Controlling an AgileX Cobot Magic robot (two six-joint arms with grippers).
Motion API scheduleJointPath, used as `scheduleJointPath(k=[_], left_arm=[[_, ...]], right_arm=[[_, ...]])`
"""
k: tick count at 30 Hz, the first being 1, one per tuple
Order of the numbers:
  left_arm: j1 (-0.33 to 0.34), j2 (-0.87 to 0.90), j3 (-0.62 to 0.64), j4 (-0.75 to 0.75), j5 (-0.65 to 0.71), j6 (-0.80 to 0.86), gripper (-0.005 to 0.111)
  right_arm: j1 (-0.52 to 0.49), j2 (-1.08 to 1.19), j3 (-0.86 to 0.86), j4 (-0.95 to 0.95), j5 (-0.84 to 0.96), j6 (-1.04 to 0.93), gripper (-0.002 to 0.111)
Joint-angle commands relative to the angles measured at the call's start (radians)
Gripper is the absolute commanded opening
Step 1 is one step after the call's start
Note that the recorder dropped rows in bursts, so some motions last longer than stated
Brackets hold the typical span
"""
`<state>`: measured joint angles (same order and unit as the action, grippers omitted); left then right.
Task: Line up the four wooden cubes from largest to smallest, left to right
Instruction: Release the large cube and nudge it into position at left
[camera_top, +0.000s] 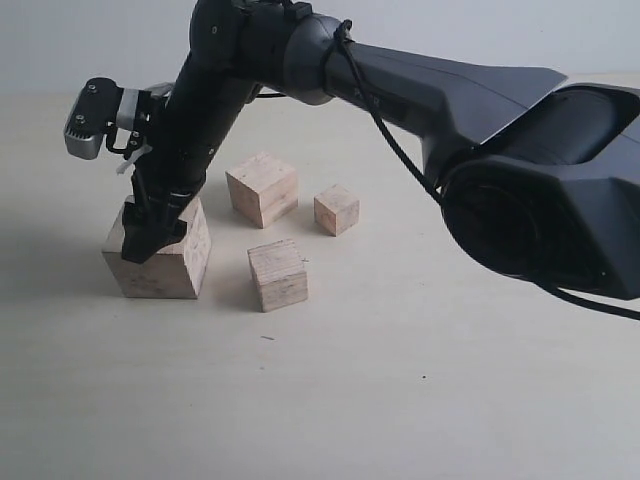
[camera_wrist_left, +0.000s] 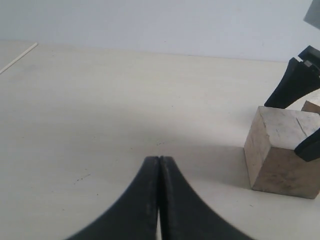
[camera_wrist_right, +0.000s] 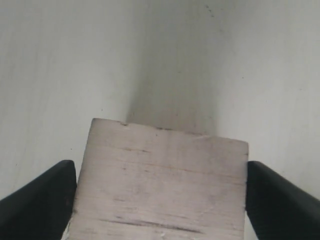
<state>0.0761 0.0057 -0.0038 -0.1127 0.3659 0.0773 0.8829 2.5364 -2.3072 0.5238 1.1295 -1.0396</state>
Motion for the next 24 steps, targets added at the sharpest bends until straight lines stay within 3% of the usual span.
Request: scheduleJointPath(k=[1,4,7,12,15,24], left_arm=[[-0.006,-0.006,0.004,0.001,-0.011,-0.004,0.000],[-0.006,-0.006,0.004,0.001,-0.011,-0.004,0.000],[-0.006,-0.006,0.004,0.001,-0.011,-0.004,0.000],[-0.006,-0.006,0.004,0.001,-0.011,-0.004,0.000],[-0.006,-0.006,0.004,0.001,-0.011,-0.004,0.000],[-0.006,-0.006,0.004,0.001,-0.011,-0.004,0.000]], right_arm=[[0.001,0.015,-0.001,-0.039,-0.025,-0.007,0.000],[0.001,0.016,-0.001,-0.039,-0.025,-0.007,0.002],[0.001,0.016,-0.001,-0.039,-0.021,-0.007,0.013],[0.001,0.016,-0.001,-0.039,-0.017,-0.007,0.051],[0.001,0.013,-0.001,-0.037,-0.017,-0.024,0.068],[0.001,0.011,-0.001,-0.008,0.004,-0.100,0.072]])
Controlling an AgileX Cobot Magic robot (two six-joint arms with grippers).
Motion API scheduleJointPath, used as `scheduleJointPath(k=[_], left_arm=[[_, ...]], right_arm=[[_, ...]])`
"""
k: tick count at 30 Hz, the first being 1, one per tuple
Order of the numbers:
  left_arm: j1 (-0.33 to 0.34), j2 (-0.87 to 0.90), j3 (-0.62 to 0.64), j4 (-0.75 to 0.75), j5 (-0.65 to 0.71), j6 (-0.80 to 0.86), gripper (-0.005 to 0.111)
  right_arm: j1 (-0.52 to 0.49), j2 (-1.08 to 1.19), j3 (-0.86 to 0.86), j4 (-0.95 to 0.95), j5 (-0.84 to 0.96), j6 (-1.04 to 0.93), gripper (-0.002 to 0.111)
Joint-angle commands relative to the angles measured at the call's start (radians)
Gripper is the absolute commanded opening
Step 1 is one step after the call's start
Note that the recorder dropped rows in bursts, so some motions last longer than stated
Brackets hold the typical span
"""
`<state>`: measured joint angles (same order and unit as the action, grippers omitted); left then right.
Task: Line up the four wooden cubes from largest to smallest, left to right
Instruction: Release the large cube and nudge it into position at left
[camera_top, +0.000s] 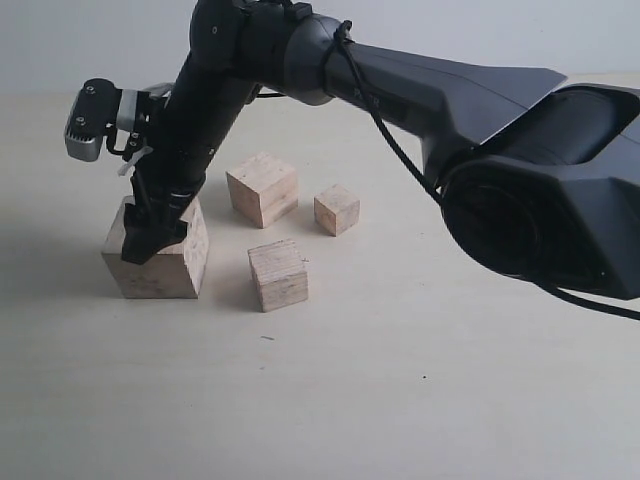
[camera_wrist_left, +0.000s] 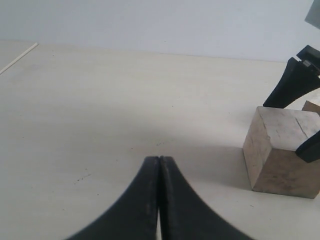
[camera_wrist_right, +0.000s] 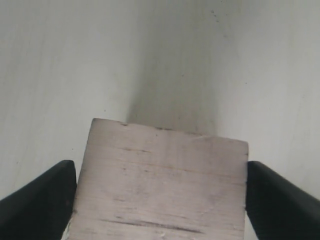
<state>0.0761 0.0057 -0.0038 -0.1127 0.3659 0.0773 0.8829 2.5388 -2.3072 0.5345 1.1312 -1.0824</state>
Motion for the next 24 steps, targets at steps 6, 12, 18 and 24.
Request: scheduleJointPath(k=[6,12,18,24], left_arm=[[-0.006,-0.006,0.004,0.001,-0.011,-0.004,0.000],[-0.006,-0.006,0.004,0.001,-0.011,-0.004,0.000],[-0.006,-0.006,0.004,0.001,-0.011,-0.004,0.000],[-0.006,-0.006,0.004,0.001,-0.011,-0.004,0.000]], right_arm=[[0.001,0.002,-0.001,-0.015,0.004,-0.102,0.072],[-0.001,-0.020,-0.001,-0.016,-0.003,-0.102,0.072],[-0.001,-0.053,-0.001,-0.009,-0.003,-0.095,0.075],[-0.001,-0.057,-0.001,0.002,-0.003,-0.084,0.091]])
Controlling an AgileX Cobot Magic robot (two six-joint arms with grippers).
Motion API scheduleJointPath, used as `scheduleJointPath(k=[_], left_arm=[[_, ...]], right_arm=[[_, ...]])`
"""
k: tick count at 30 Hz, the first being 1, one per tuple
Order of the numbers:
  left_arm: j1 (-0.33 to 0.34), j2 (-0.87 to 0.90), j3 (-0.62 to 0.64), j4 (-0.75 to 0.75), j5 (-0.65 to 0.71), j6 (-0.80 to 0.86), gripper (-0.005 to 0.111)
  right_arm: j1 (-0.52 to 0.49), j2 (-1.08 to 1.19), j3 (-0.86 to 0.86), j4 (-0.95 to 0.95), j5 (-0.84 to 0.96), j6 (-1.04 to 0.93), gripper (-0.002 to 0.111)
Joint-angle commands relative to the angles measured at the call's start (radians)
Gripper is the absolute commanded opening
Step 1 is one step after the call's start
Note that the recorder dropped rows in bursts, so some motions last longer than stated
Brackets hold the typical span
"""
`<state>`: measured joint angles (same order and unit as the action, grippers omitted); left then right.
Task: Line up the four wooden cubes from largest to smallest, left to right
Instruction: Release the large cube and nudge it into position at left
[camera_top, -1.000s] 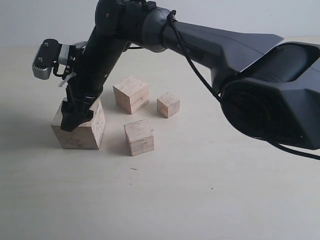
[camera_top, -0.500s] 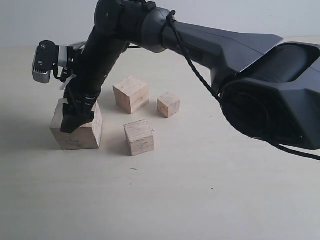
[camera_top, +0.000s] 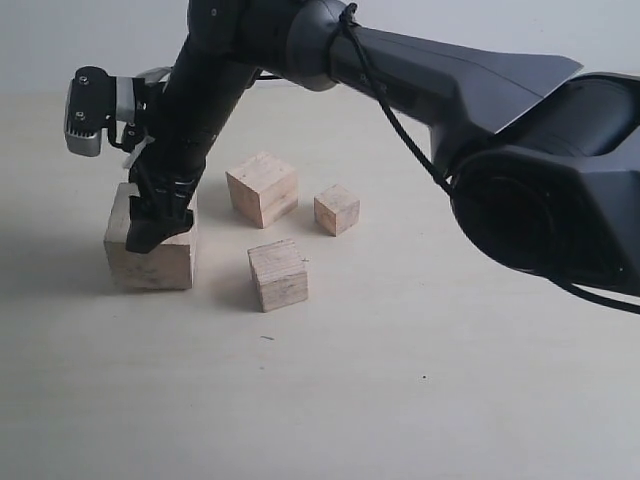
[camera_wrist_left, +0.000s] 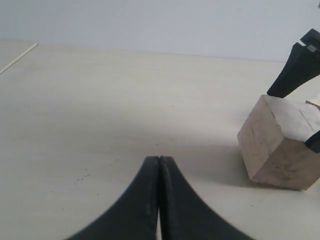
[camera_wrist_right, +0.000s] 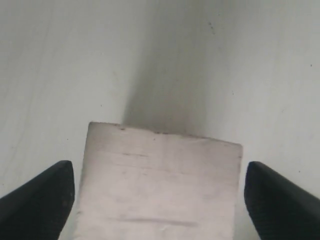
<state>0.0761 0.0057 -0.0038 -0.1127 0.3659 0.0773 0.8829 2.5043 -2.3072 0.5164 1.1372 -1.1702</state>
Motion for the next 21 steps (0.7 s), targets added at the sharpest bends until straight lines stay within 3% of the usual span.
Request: scheduleJointPath(k=[1,21], left_arm=[[-0.006,-0.006,0.004,0.001,-0.011,-0.004,0.000],[-0.006,-0.006,0.004,0.001,-0.011,-0.004,0.000]], right_arm=[[-0.001,-0.022,-0.001,0.017,-0.009,0.004,0.091],[0.001,0.007,-0.001,0.043,0.014,0.027,0.091]])
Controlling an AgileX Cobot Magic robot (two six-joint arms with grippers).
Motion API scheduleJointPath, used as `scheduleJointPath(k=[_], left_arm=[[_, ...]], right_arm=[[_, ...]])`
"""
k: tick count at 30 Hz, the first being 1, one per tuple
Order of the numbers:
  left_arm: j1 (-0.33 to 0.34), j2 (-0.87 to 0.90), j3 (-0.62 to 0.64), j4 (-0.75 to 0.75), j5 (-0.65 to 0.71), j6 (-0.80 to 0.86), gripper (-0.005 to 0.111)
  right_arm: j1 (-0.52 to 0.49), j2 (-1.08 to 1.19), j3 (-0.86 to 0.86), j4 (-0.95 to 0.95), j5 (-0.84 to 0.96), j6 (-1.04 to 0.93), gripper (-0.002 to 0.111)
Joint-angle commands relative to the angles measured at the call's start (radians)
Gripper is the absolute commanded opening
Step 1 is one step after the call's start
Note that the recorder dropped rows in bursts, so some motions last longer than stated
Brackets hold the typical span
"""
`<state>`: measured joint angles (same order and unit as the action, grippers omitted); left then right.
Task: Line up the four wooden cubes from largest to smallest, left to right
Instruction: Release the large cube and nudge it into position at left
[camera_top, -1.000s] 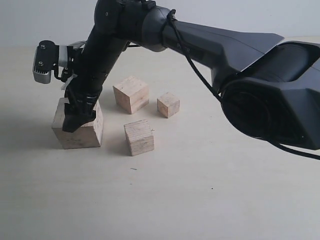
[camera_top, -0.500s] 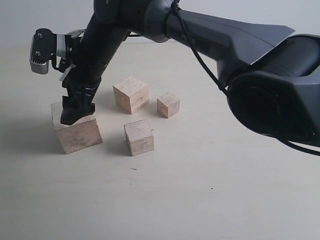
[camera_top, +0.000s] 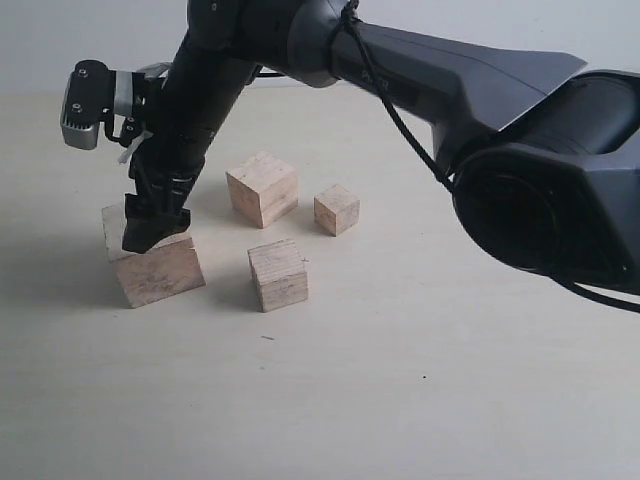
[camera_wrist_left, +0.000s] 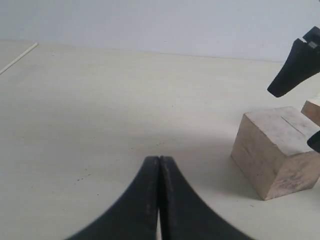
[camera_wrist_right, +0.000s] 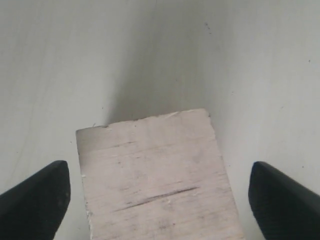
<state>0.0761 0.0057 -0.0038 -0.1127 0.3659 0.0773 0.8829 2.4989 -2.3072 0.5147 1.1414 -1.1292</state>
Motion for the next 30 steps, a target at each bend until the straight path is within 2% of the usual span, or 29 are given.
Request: scheduleJointPath(k=[1,9,21,30], left_arm=[[-0.006,-0.006,0.004,0.001,-0.011,-0.004,0.000],[-0.006,-0.006,0.004,0.001,-0.011,-0.004,0.000],[-0.006,-0.006,0.004,0.001,-0.011,-0.004,0.000],[-0.006,-0.006,0.004,0.001,-0.011,-0.004,0.000]], right_arm=[[0.001,0.018,-0.001,0.052,0.010,-0.024,0.091],[0.001,0.051,-0.001,0.052,-0.037,-0.007,0.091],[0.001,0.061,-0.001,-0.144,-0.181,0.317,0.089],[0.001,0.061,-0.001,-0.159,-0.198,0.482,0.089]])
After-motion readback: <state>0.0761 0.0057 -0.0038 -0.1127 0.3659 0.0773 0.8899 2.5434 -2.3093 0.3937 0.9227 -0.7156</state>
